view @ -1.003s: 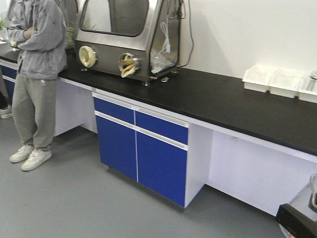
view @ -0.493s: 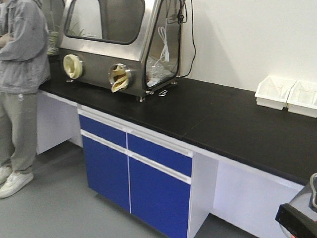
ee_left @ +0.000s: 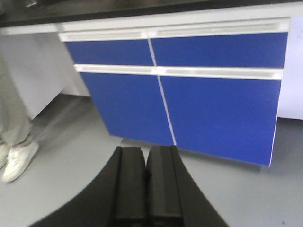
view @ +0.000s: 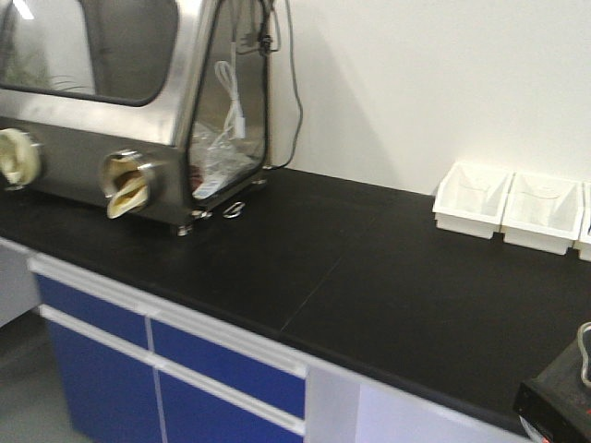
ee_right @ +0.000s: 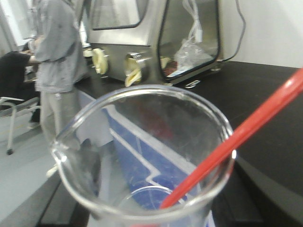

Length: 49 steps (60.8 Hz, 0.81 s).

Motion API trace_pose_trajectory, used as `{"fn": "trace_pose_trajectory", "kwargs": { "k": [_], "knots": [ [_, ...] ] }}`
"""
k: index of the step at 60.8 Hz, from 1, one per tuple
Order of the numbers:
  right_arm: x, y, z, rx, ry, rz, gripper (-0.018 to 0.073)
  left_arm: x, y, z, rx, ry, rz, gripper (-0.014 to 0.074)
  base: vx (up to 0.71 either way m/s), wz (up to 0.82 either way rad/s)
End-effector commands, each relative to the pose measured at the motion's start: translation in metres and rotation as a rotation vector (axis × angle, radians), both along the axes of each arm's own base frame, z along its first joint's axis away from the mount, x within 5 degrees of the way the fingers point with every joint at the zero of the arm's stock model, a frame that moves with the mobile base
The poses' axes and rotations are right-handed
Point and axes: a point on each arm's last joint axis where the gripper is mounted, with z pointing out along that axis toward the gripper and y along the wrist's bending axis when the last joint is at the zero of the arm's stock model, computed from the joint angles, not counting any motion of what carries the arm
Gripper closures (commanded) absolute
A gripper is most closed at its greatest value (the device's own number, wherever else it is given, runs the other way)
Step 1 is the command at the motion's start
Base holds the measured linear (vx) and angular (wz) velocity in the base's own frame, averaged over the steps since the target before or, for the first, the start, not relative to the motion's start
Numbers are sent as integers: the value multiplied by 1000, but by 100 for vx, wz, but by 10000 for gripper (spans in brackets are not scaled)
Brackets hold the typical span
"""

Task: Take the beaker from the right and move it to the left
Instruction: 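Drive the base to the bench with white bins, holding the beaker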

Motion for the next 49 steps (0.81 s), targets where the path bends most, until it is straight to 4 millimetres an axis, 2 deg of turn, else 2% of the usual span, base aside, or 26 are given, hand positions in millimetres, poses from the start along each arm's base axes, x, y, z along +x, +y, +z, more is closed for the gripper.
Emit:
{"fn": "trace_pose_trajectory", "kwargs": {
  "k": [1,49],
  "knots": [
    [1,-2,9,-25,-37,-26,562,2,-1,1,-3,-64,-11,603,45,-34],
    [2,-2,9,-25,-34,-25,562,2,-1,1,-3,-64,-11,603,37,-52]
  ]
}}
